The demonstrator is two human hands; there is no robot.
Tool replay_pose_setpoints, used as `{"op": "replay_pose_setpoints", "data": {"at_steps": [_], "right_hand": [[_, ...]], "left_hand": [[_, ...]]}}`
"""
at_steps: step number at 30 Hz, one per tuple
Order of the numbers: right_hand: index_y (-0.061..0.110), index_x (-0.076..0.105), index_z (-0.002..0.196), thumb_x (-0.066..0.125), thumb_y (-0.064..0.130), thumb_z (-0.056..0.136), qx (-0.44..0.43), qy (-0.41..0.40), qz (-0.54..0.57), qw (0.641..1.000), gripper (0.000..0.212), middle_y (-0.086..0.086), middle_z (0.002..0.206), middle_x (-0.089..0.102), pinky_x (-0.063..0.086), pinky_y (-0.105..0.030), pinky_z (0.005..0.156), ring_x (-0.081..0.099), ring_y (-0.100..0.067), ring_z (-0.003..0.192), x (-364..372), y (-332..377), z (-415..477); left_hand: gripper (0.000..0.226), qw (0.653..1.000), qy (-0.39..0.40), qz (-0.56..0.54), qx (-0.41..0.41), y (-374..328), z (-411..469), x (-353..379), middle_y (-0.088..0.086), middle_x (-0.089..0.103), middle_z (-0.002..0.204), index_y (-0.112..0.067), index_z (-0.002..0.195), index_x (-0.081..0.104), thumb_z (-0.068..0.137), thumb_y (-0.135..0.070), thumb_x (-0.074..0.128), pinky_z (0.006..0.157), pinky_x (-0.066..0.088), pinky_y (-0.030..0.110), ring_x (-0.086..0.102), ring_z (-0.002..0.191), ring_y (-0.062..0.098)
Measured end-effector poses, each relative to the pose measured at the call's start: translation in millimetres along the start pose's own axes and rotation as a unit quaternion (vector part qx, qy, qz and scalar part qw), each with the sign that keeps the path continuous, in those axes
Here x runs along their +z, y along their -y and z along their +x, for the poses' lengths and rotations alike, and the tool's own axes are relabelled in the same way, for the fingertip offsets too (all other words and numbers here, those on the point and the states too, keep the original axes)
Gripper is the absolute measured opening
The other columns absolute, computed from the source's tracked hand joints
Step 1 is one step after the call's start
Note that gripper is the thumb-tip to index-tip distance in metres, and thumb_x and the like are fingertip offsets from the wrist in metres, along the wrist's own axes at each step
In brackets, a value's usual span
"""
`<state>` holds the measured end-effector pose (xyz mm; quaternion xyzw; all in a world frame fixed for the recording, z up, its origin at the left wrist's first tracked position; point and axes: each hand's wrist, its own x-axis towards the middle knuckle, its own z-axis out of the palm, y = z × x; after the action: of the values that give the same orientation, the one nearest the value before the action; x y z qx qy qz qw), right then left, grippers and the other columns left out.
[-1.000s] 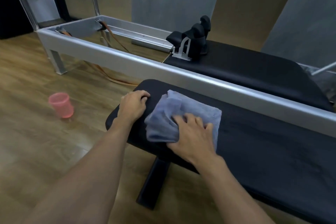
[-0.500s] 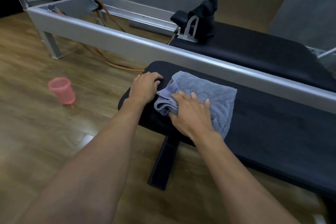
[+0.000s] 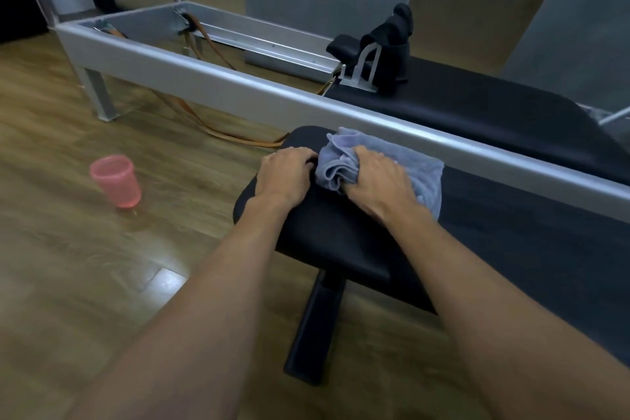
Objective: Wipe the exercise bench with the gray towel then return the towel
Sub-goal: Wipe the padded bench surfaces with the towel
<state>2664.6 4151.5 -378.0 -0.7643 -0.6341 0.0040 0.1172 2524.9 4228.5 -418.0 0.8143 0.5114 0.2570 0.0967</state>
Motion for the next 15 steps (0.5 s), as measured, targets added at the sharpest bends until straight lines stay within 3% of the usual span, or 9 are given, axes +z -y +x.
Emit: {"op": "replay_pose_setpoints", "data": {"at_steps": [7,12,15], "right_hand": [[0.014,0.047,0.132,0.054,0.037,0.087,0.042,-0.001,-0.007,0.999,0.051,-0.014,0.127,0.061,0.042,-0.046,0.096,0.054,-0.038,0.118,10.0,1.9,60.9],[0.014,0.049,0.127,0.055,0.028,0.091,-0.003,-0.003,-0.024,1.000,0.040,-0.013,0.117,0.066,0.039,-0.037,0.076,0.061,-0.035,0.105,3.9,19.3,8.7],[0.015,0.052,0.121,0.055,0.029,0.092,-0.038,-0.011,0.012,0.999,0.032,-0.009,0.114,0.064,0.041,-0.038,0.081,0.059,-0.030,0.105,0.1,36.0,-50.5]], "left_hand": [[0.027,1.000,-0.012,0.000,-0.009,5.0,4.4,4.4,0.009,0.067,0.116,-0.017,0.119,0.062,0.098,-0.018,0.045,0.089,0.039,0.041,0.058,0.110,0.031],[0.018,0.999,0.003,-0.027,-0.039,4.2,-2.7,-1.1,0.016,0.068,0.108,-0.011,0.102,0.063,0.094,-0.014,0.047,0.077,0.042,0.040,0.060,0.102,0.041],[0.022,0.989,0.052,-0.117,-0.078,0.4,-6.2,-8.4,0.019,0.067,0.112,-0.006,0.107,0.064,0.094,-0.019,0.052,0.081,0.044,0.036,0.060,0.108,0.038]]}}
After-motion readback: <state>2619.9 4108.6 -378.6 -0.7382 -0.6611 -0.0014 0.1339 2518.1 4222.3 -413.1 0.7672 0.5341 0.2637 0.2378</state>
